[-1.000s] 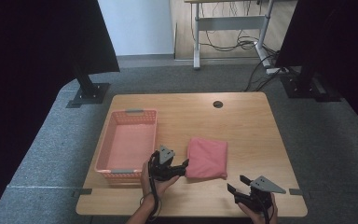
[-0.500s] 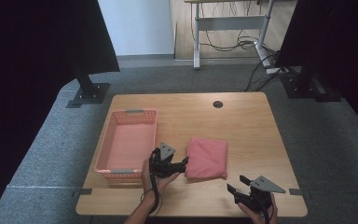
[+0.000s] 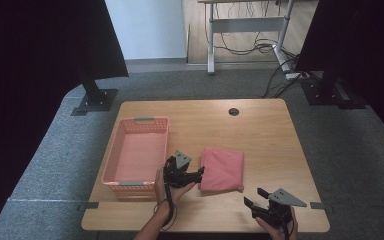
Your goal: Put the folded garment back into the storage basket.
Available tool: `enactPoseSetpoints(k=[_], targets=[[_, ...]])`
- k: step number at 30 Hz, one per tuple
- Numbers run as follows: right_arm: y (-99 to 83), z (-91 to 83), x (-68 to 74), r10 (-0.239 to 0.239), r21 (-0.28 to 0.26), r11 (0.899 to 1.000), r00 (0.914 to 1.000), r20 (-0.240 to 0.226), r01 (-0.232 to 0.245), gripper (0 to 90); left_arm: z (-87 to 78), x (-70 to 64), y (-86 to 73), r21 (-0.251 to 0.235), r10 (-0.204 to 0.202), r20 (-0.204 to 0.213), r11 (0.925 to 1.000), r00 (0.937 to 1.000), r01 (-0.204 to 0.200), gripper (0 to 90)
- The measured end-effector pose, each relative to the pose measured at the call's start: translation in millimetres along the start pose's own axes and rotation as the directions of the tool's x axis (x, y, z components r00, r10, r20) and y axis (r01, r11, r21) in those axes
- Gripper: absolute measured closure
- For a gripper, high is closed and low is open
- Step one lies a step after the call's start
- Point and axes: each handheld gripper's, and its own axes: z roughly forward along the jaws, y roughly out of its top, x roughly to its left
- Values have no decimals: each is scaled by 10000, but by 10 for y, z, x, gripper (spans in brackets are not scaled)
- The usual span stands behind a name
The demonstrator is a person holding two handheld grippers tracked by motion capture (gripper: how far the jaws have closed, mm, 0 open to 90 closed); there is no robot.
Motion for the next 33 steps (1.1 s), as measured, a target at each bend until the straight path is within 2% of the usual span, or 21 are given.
enactPoseSetpoints(k=[24,33], targets=[[-4,5,-21,33,41,10000,10000,-49,-33,337,166,-45,179,170,88,-2,9998,10000,-88,242],[-4,1,-30,40,40,10000,10000,-36,-40,338,250,-37,179,352,29,-86,9994,10000,-26,241]])
